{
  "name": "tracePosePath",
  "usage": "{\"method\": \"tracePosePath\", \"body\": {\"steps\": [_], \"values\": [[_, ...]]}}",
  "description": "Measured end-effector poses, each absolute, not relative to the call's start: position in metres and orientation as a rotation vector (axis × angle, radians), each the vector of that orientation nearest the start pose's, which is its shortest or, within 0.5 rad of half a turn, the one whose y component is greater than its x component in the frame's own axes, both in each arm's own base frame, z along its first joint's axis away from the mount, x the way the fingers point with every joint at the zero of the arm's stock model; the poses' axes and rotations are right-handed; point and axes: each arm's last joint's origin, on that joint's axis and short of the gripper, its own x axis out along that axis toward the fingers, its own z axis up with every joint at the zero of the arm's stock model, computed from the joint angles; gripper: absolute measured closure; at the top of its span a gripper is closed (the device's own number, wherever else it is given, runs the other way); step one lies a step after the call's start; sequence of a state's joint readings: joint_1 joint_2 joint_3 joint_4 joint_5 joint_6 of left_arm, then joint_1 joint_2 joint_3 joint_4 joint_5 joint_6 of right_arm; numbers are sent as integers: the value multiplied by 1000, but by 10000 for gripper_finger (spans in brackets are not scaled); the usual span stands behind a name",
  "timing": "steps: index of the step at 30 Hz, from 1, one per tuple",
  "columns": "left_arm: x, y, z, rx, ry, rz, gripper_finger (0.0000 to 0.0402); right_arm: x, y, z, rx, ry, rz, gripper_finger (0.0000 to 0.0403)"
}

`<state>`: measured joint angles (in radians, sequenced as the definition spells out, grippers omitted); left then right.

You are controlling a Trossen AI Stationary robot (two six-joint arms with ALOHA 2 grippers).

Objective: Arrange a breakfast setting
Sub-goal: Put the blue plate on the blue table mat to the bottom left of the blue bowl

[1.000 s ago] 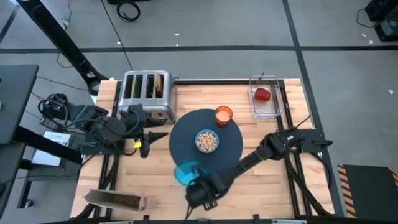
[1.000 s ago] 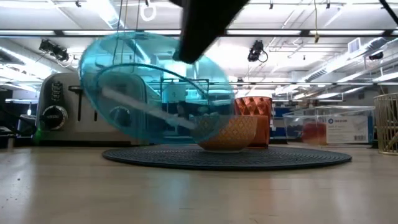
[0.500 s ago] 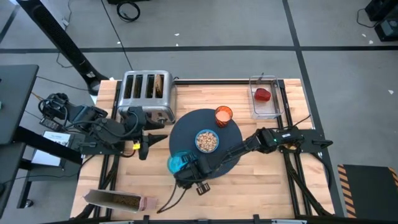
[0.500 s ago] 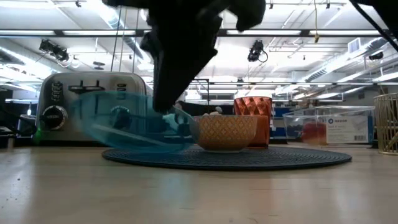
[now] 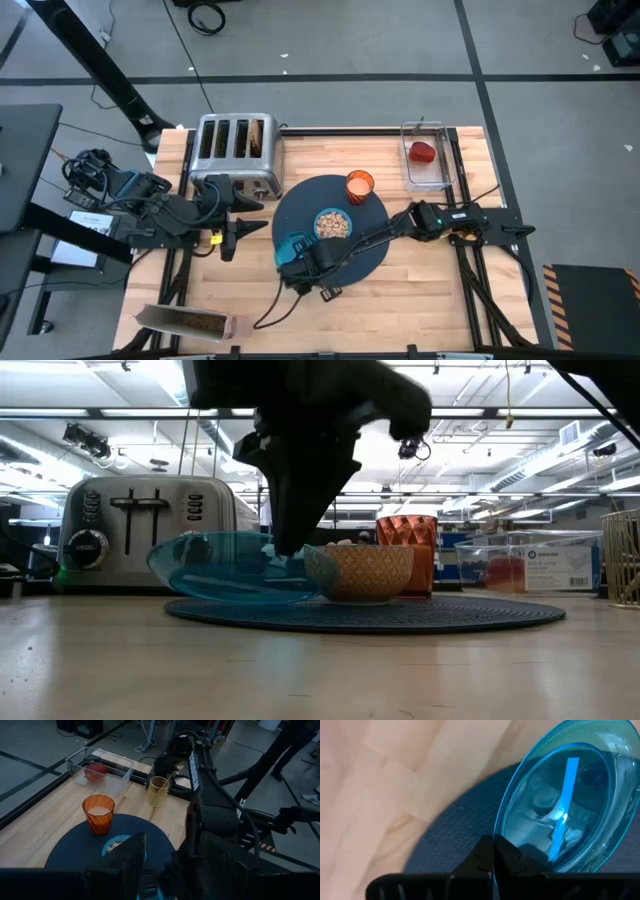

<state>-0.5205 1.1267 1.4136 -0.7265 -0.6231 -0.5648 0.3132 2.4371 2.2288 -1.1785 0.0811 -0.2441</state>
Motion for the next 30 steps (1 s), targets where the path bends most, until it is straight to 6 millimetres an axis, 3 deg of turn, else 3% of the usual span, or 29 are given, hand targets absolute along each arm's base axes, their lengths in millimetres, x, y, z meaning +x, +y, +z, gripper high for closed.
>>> {"method": "tracePosePath", "body": {"steps": [8, 16, 30], "values": [[188, -88, 430, -319, 329, 201, 205, 467, 143, 174, -471, 1362, 429, 400], [188, -88, 430, -317, 330, 201, 205, 466, 156, 165, -502, 1323, 429, 398], [188, -88, 430, -317, 330, 201, 205, 469, 150, 165, -499, 1310, 412, 345]]}}
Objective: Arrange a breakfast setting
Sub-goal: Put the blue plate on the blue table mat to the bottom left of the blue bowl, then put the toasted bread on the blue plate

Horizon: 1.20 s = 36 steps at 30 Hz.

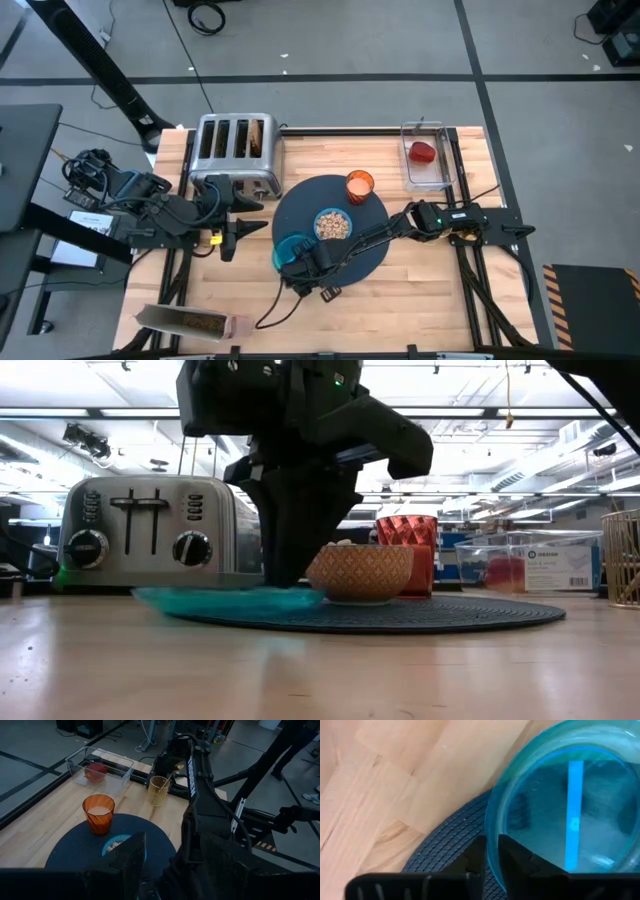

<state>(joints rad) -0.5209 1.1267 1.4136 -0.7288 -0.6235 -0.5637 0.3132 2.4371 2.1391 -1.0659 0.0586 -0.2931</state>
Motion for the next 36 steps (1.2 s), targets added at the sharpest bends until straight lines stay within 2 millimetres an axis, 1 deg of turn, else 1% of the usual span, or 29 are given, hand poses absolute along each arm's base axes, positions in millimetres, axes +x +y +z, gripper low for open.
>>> {"method": "tracePosePath", "body": {"steps": [7, 9, 11, 13, 16, 20, 24, 29, 32, 36], "values": [[188, -88, 430, -317, 331, 201, 205, 469, 153, 166, -495, 1305, 410, 308], [188, -88, 430, -316, 331, 201, 205, 468, 155, 172, -490, 1310, 407, 301], [187, -88, 429, -315, 333, 203, 205, 466, 156, 188, -472, 1295, 379, 296], [188, -86, 429, -314, 337, 215, 205, 462, 156, 208, -455, 1281, 334, 295], [189, -77, 425, -324, 371, 273, 205, 452, 156, 238, -398, 1256, 271, 295], [188, -55, 412, -391, 464, 450, 205, 432, 162, 285, -277, 1167, 195, 295], [189, -29, 407, -453, 449, 659, 205, 405, 178, 332, -201, 1019, 95, 296], [202, 10, 401, -512, 447, 856, 205, 370, 200, 378, -82, 822, -8, 296], [212, 36, 393, -514, 466, 981, 205, 351, 212, 394, -35, 738, -61, 295], [226, 68, 377, -519, 519, 1120, 205, 331, 226, 406, 40, 675, -101, 294]]}}
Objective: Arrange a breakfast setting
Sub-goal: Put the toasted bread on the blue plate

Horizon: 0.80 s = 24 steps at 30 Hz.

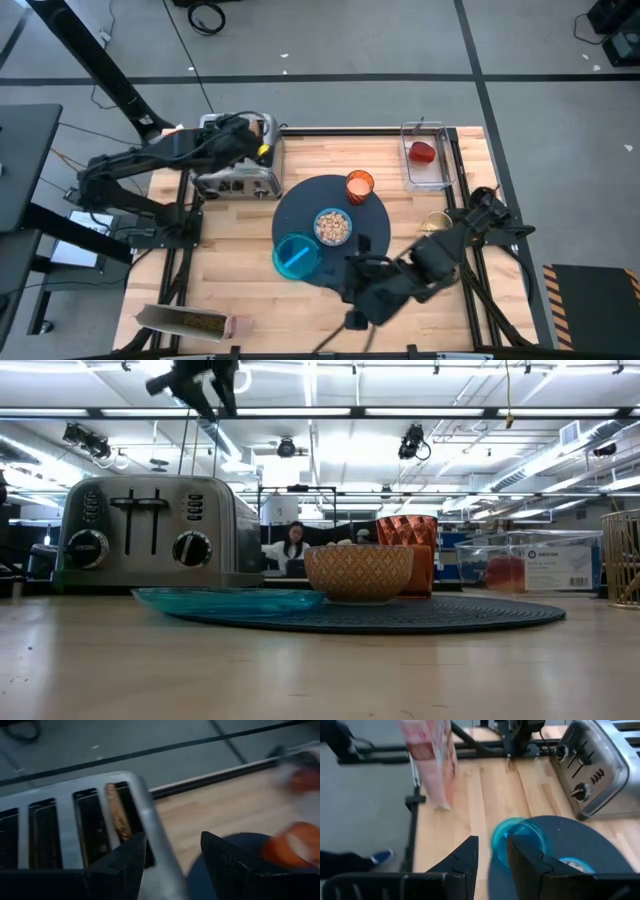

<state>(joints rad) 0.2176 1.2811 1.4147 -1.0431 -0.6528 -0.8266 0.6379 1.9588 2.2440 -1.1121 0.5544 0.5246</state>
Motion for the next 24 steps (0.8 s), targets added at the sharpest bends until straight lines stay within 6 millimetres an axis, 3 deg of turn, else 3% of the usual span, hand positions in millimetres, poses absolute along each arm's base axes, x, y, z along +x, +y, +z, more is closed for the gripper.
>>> {"method": "tracePosePath", "body": {"steps": [10, 24], "values": [[234, 130, 347, -624, 652, 1259, 205, 304, 265, 407, 229, 604, -119, 293], [232, 175, 320, -788, 782, 1263, 213, 297, 274, 404, 284, 594, -138, 295]]}}
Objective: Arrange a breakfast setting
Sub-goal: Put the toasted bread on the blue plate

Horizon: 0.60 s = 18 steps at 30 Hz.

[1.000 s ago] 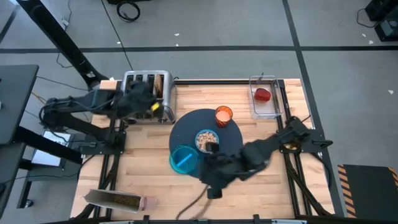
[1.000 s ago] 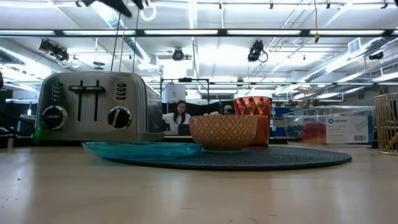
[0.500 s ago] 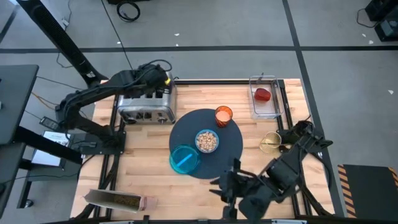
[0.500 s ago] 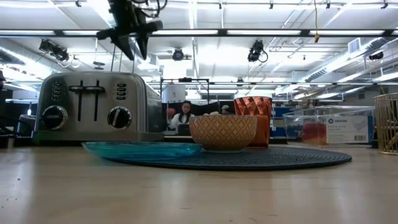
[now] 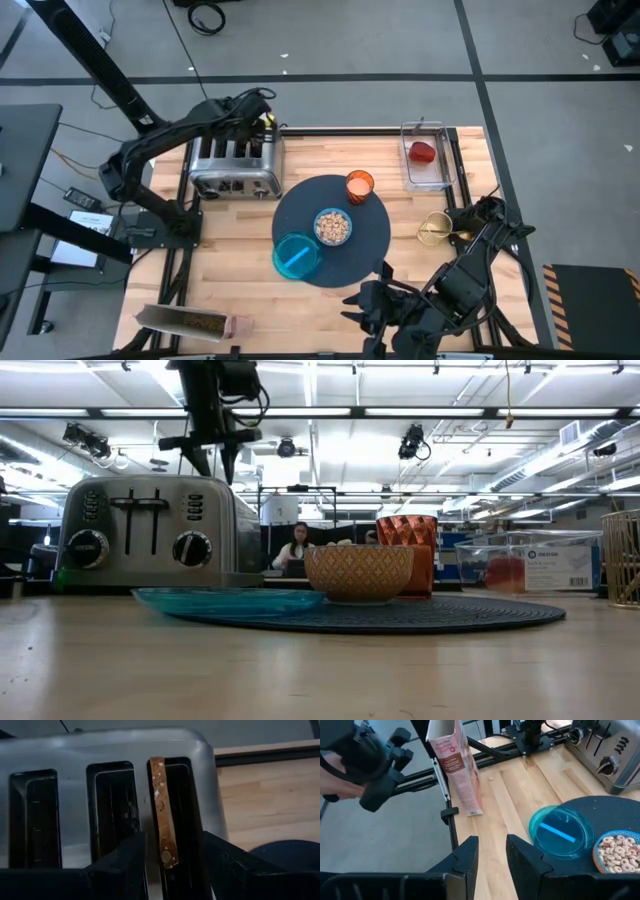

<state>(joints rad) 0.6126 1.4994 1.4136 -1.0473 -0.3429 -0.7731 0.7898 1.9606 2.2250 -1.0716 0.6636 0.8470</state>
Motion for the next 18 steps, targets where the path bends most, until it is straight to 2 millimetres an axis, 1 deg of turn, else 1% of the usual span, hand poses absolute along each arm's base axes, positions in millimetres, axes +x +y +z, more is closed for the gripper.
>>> {"method": "tracePosePath", "body": {"steps": [8, 18], "values": [[238, 182, 307, -790, 830, 1279, 233, 297, 273, 404, 278, 592, -149, 295], [237, 187, 306, -712, 826, 1348, 278, 297, 273, 404, 294, 589, -165, 295]]}}
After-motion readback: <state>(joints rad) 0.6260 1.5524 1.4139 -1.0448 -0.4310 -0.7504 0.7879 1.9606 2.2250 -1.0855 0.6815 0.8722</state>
